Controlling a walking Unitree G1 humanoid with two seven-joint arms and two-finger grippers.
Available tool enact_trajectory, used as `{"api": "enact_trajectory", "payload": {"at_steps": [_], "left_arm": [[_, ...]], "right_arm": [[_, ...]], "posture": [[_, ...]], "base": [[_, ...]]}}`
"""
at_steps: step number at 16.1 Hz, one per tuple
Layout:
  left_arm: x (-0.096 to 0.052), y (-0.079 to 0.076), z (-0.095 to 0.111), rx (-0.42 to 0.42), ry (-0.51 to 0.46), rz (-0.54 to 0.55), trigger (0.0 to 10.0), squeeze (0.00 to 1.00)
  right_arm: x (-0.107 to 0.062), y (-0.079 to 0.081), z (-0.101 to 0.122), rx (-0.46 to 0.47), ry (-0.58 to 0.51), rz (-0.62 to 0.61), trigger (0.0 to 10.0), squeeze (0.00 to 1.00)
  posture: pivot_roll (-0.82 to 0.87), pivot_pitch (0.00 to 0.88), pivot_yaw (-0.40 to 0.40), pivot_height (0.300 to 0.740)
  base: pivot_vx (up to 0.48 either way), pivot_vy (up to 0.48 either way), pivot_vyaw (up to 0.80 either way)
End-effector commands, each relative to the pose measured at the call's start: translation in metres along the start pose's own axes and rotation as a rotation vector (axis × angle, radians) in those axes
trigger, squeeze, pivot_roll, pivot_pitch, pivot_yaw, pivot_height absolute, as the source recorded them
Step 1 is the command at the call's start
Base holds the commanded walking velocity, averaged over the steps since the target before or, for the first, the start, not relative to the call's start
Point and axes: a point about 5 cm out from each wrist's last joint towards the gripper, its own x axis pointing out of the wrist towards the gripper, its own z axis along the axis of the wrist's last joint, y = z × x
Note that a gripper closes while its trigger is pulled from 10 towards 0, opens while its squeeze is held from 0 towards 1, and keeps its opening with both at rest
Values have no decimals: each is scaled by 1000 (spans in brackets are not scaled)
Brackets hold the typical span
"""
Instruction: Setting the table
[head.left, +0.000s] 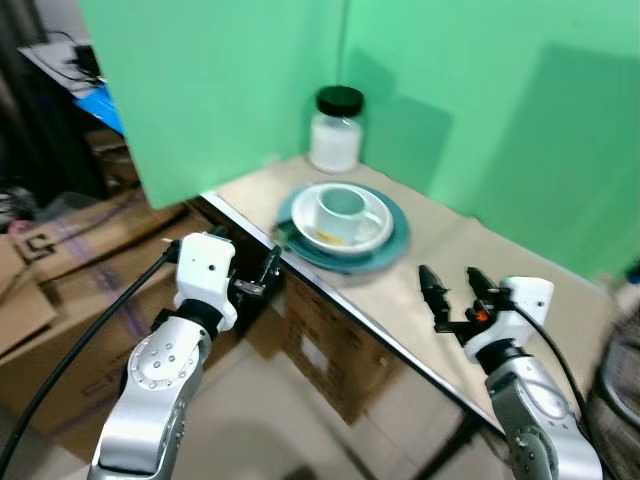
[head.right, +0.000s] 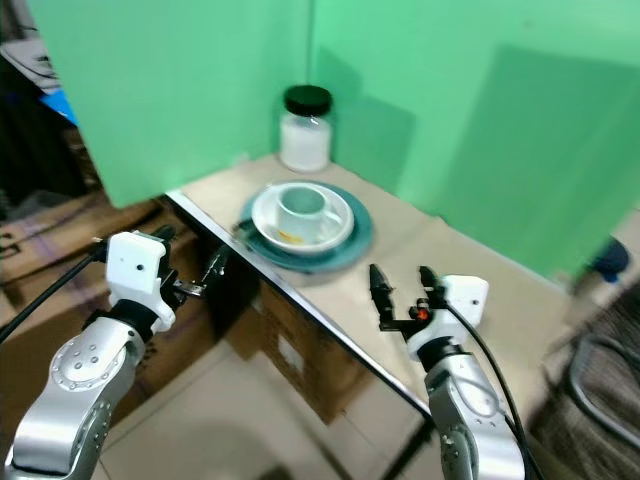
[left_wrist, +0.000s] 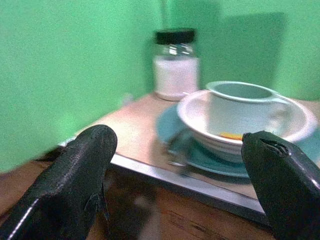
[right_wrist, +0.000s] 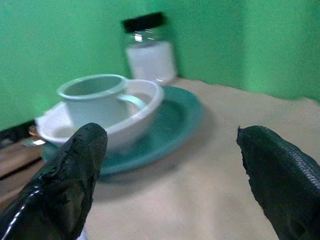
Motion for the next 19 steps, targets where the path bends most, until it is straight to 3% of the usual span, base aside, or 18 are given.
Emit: {"api": "enact_trajectory", "payload": {"at_steps": [1,6,11,12,13,16,19], "left_arm": [[-1,7,1,19,1,22,10000,0],[1,5,4,25,-6,2,10000,0],[0,7,7,58,-13,-17,10000,0],[-1,7,9,74,-18,-46,10000,0],[-1,7,11,87,-22,-75,10000,0],[-6,8,13,128,-6,-203,10000,0],[-12,11,13,154,28,-303,10000,0]], "right_arm": [[3,8,4,10,-19,37,10000,0],[9,8,12,-8,-25,90,10000,0],[28,16,29,-82,-15,297,10000,0],[32,16,32,-90,-1,351,10000,137],[36,16,35,-102,15,385,10000,1000],[46,19,39,-186,119,563,10000,1000],[59,23,43,-214,160,614,10000,1000]], "posture": [[81,0,-63,740],[83,0,-58,740],[90,0,-57,740],[94,0,-59,740],[97,0,-62,740],[104,0,-63,740],[106,0,-61,740]], "base": [[334,0,0],[334,0,-403],[187,0,0],[0,0,0],[0,0,0],[0,0,0],[0,0,0]]}}
